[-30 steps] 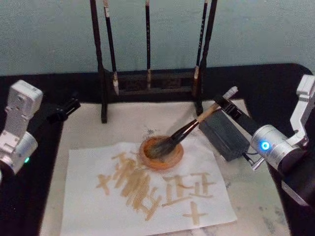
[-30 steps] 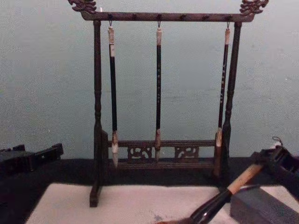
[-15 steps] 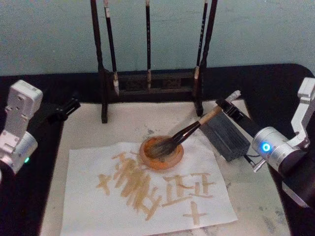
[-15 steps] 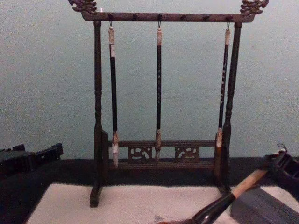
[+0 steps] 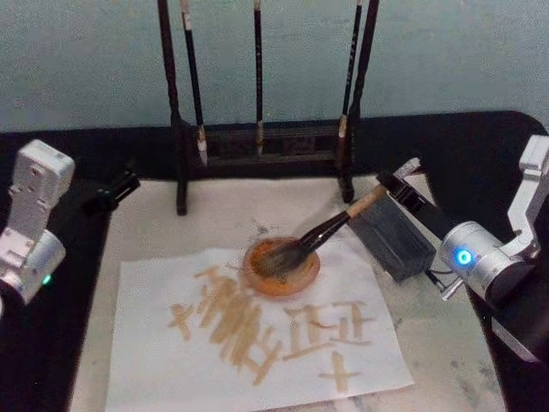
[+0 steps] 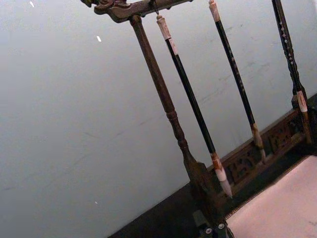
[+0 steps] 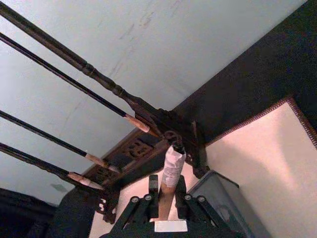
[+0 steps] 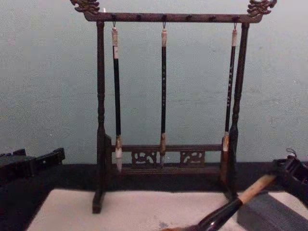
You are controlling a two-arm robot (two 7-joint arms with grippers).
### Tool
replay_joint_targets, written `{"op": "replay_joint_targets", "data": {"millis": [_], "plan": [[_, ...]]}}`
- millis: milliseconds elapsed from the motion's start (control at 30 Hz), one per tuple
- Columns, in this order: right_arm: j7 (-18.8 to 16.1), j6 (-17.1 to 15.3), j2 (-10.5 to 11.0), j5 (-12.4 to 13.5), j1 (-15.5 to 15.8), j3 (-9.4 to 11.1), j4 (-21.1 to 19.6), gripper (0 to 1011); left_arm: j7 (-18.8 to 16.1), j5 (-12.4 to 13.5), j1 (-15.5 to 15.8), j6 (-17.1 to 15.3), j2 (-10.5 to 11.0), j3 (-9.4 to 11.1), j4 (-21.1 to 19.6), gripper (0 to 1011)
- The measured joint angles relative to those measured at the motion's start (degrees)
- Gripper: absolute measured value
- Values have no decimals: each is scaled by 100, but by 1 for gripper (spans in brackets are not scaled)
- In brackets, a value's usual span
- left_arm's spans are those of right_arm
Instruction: Pick up the brush from the inkstone, write on the paper, then place the brush back to its original position.
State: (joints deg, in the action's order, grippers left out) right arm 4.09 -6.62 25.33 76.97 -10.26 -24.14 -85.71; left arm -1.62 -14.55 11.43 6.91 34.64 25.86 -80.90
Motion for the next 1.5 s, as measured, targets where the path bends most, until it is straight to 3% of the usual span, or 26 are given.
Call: {"op": "replay_joint_targets", "data": {"millis": [100,467,867,1233,1500], "plan": [[0,-4,-1,-2,1,1,0,241,0,0,0,0,0,0,0,1002],[-8,1,-4,-3,7,6,0,617,0,0,0,0,0,0,0,1002],[330,123,17,-4,156,103,-61,980,0,0,0,0,0,0,0,1002],[746,163,9,-35,263,190,-67,1001,0,0,0,0,0,0,0,1002],[1204,254,42,-343,437,244,-391,1002,0,0,0,0,0,0,0,1000]]}}
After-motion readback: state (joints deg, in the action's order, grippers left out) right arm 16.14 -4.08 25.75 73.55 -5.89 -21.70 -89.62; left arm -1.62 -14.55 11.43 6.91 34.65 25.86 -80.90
